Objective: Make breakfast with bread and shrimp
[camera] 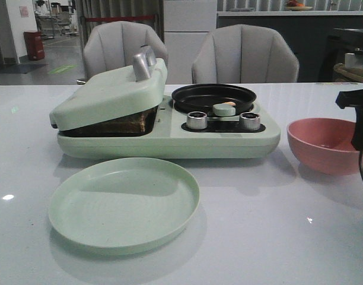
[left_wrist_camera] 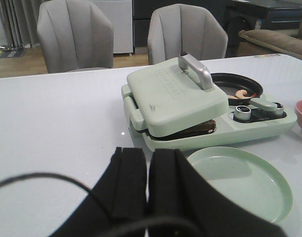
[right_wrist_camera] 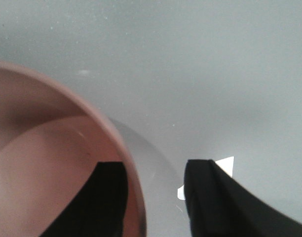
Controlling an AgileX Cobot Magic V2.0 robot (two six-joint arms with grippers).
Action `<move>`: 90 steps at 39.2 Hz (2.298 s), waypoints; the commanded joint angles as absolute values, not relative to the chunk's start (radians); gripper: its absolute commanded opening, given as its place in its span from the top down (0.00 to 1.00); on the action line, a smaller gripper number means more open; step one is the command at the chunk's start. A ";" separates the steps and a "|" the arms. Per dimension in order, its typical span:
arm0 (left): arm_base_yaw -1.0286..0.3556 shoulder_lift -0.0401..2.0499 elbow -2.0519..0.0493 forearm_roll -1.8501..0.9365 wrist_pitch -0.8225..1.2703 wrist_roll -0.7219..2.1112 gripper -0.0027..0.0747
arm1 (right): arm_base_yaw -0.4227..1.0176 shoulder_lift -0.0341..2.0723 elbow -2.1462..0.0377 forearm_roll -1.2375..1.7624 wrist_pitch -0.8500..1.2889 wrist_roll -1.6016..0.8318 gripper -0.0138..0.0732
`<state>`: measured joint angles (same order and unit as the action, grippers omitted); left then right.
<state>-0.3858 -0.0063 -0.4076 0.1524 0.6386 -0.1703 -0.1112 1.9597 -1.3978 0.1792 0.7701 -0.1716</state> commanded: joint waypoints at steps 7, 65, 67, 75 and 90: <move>-0.392 -0.011 -0.431 0.149 0.564 -0.181 0.82 | -0.115 1.795 -1.511 0.162 0.796 -0.222 0.36; -0.392 -0.011 -0.431 0.149 0.564 -0.181 0.82 | 0.211 0.182 -0.319 0.331 0.146 -0.337 0.36; -0.392 -0.011 -0.431 0.149 0.564 -0.181 0.82 | 0.211 0.141 -0.284 0.331 0.148 -0.337 0.36; -0.392 -0.011 -0.431 0.149 0.564 -0.181 0.82 | 0.211 0.087 -0.213 0.331 0.150 -0.337 0.36; -0.392 -0.011 -0.431 0.149 0.564 -0.181 0.82 | 0.211 0.087 -0.206 0.331 0.082 -0.337 0.67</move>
